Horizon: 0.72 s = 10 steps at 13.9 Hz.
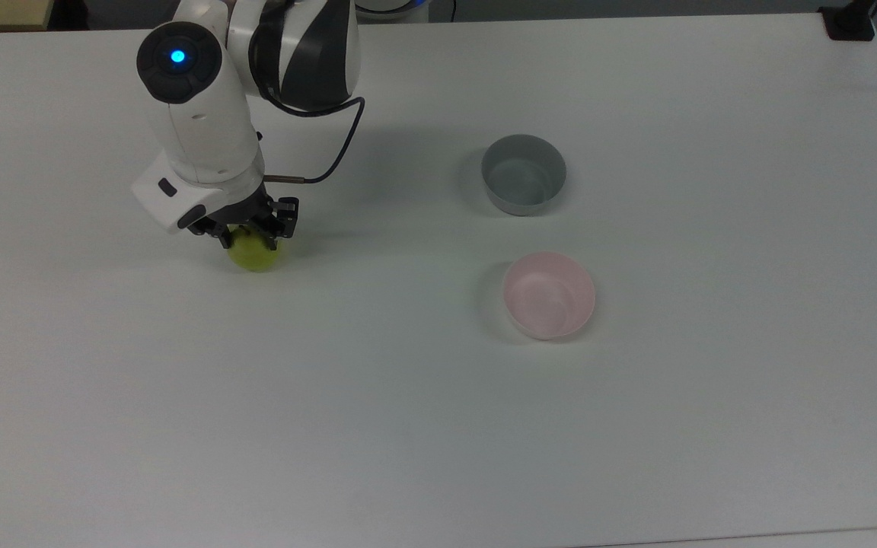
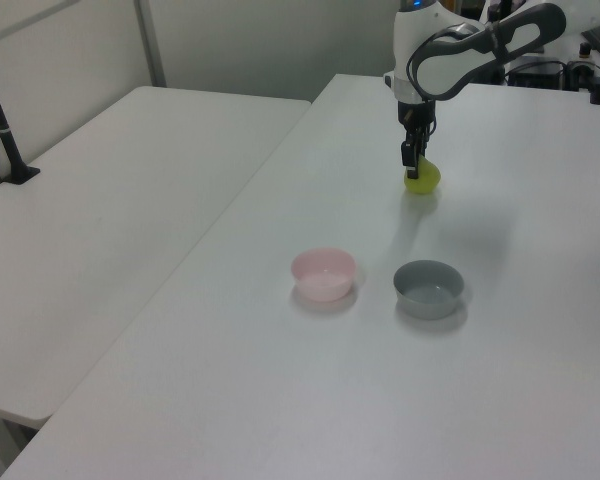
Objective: Pick up a pear from the bowl
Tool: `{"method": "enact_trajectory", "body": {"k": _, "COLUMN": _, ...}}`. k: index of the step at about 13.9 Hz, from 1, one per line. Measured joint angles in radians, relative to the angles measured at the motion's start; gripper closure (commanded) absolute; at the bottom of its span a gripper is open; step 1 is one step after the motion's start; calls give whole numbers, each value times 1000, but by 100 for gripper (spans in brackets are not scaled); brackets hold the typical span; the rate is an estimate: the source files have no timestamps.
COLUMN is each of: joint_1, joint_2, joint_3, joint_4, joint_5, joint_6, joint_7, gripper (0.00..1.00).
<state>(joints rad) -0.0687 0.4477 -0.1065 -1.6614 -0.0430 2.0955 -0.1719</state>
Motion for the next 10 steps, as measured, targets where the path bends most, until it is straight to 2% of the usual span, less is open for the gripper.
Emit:
{"method": "enact_trajectory", "body": {"k": 6, "joint_1": -4, "joint_2": -35, "joint_3": -4, "joint_4": 13, "joint_5": -2, "joint_6": -32, "joint_7": -5, "gripper": 0}}
{"method": "enact_trajectory", "body": {"k": 10, "joint_1": 20, "joint_2": -221, "joint_3": -4, "joint_4": 51, "joint_5": -2, "joint_6": -289, "joint_7": 26, "gripper": 0}}
